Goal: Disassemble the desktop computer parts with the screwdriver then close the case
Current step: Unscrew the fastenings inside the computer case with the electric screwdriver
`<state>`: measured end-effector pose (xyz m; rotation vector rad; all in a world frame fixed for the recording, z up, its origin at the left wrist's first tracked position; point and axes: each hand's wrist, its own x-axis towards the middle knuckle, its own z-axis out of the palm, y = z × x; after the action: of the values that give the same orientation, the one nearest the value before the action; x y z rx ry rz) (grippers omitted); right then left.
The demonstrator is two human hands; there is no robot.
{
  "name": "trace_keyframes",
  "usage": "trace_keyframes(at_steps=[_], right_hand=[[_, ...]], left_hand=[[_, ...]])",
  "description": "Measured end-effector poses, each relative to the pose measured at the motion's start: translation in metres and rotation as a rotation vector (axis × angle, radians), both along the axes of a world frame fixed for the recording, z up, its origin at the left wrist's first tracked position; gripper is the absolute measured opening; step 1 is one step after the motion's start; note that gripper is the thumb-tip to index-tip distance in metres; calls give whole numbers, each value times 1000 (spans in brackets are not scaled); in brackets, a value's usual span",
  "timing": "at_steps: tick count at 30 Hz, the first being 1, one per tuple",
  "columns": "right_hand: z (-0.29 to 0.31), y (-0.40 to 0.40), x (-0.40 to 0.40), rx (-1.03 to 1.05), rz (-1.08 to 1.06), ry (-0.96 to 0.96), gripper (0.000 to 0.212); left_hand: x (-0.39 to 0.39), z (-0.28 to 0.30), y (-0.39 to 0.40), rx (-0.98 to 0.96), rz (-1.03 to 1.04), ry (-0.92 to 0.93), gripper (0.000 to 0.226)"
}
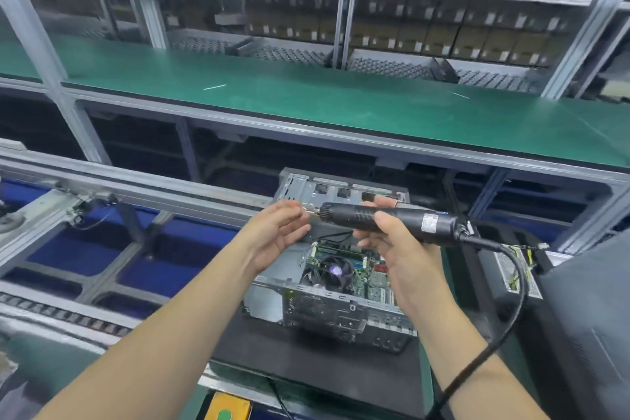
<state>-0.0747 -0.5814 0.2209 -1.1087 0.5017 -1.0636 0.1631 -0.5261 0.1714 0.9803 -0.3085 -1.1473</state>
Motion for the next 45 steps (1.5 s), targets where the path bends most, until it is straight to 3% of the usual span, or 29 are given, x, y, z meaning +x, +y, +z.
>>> trace_keyframes(at_steps=[5, 10, 19, 25, 29, 33, 38, 42, 45], right_hand=[[-1, -11, 3, -24, 10, 11, 23], [3, -23, 1, -40, 60, 28, 28], [12, -45, -14, -66, 109, 7, 34], [15, -56, -32, -49, 108, 4, 33], [15, -61, -41, -32, 76, 11, 21], [14, -63, -47, -46, 59, 22, 21], [16, -63, -51, -78, 46, 41, 18], [13, -63, -50, -39, 22, 45, 19], [11, -64, -51, 16, 19, -2, 19]], left_hand=[[1, -1, -3, -42, -93, 10, 36], [-2, 4, -5, -38, -71, 12, 35], [-12, 20, -23, 58, -111, -224, 27], [-20, 25, -36, 54, -209, -263, 39], [-24, 27, -46, 56, -263, -286, 30], [-26, 28, -50, 68, -300, -324, 14], [-28, 31, -51, 96, -363, -383, 13], [-33, 25, -52, 69, -283, -292, 26], [-37, 20, -52, -8, -211, -88, 24]])
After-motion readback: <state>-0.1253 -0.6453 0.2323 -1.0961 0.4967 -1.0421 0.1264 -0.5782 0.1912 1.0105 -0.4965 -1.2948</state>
